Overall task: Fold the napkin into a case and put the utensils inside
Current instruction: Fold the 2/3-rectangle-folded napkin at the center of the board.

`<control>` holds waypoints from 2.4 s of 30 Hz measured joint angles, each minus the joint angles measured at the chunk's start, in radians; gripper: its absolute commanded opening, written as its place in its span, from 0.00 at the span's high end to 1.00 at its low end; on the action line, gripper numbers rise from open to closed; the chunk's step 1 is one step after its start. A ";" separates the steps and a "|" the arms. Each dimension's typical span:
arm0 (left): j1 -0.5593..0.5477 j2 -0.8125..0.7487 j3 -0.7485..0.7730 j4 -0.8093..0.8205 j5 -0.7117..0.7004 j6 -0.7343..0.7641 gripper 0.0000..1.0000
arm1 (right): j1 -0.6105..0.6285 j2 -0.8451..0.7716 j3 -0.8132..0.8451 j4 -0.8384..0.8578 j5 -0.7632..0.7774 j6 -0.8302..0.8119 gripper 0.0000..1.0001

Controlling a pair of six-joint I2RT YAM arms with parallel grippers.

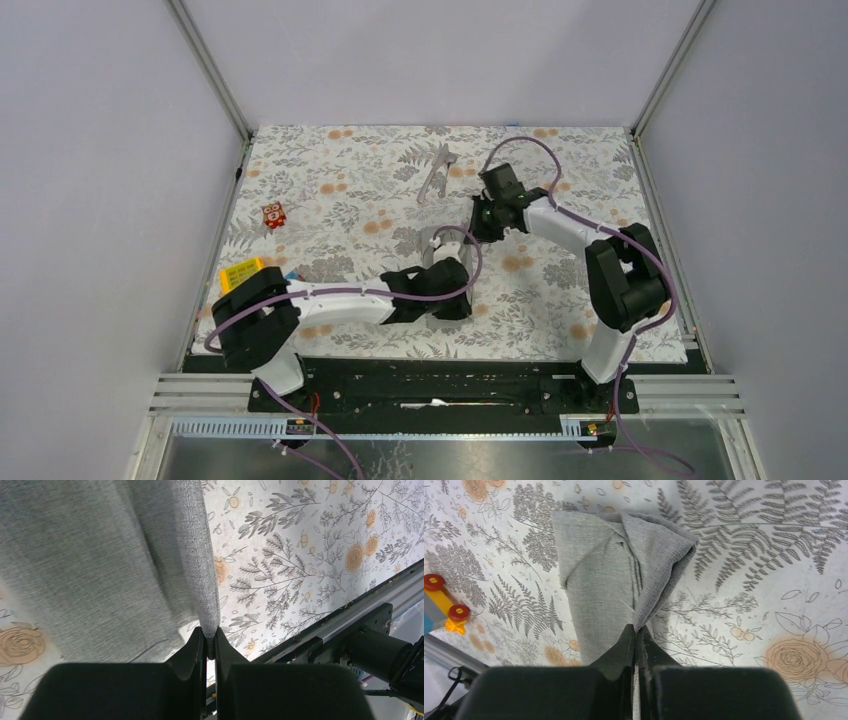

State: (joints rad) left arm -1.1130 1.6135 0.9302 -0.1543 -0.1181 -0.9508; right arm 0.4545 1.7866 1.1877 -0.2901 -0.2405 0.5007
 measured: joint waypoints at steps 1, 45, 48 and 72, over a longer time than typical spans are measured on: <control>0.005 -0.014 -0.025 0.020 0.005 -0.001 1.00 | 0.023 0.006 0.034 -0.039 0.035 -0.003 1.00; 0.414 -0.484 -0.398 0.024 0.312 -0.006 0.25 | 0.328 0.411 0.580 -0.407 0.325 0.009 1.00; 0.425 -0.388 -0.363 0.029 0.319 0.015 0.26 | 0.328 0.411 0.580 -0.404 0.317 0.011 1.00; 0.427 -0.089 -0.325 0.236 0.201 -0.058 0.76 | 0.292 0.362 0.458 -0.235 0.123 0.064 0.48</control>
State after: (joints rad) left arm -0.6861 1.5246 0.6056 0.0814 0.0834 -1.0092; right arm 0.7467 2.1490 1.6455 -0.5247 -0.1173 0.5648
